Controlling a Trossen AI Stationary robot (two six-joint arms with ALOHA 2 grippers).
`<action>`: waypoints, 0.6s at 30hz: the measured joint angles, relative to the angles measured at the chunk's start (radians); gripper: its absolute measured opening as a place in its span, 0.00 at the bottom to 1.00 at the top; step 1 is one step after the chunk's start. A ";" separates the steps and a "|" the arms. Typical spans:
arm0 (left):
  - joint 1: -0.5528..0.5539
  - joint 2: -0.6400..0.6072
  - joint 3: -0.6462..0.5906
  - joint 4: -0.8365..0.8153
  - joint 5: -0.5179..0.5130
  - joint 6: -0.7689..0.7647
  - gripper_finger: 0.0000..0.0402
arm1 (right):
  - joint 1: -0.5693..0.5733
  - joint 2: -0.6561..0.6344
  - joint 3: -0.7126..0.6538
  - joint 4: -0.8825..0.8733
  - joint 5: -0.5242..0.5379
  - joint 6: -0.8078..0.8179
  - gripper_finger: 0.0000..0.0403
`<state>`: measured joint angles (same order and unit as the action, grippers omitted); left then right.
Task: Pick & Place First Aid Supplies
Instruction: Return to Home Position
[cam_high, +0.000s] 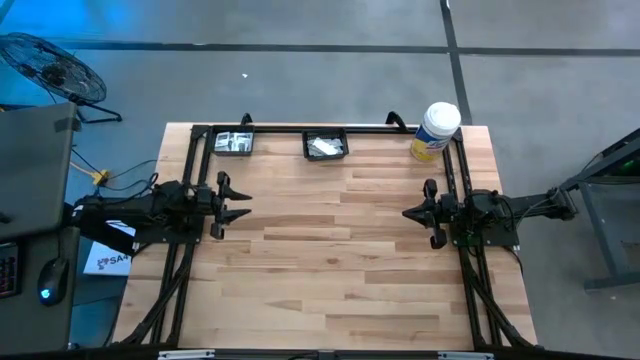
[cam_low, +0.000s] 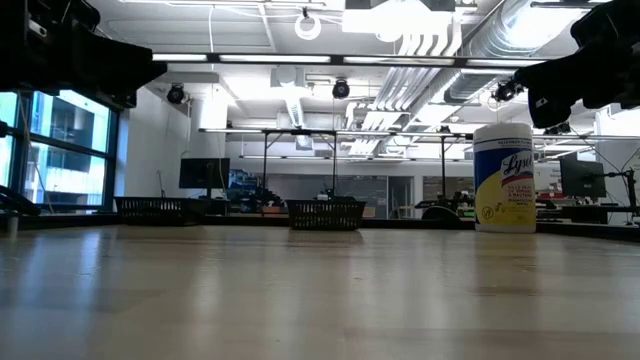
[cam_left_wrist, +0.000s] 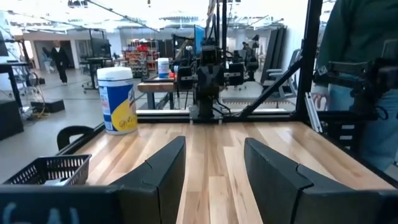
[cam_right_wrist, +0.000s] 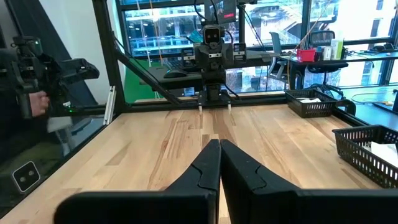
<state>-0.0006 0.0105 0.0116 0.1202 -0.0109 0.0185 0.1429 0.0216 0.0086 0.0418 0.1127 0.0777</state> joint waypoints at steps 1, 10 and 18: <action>0.000 0.000 0.000 -0.001 0.000 0.000 0.40 | 0.000 0.000 0.000 0.000 0.000 0.000 0.01; 0.000 0.000 0.000 -0.026 0.000 0.000 0.40 | 0.000 0.000 0.000 0.000 0.000 0.000 0.01; 0.000 0.000 0.000 -0.026 0.000 0.000 0.40 | 0.000 0.000 0.000 0.000 0.000 0.000 0.01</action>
<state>-0.0006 0.0109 0.0116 0.0940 -0.0109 0.0181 0.1428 0.0216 0.0082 0.0418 0.1127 0.0780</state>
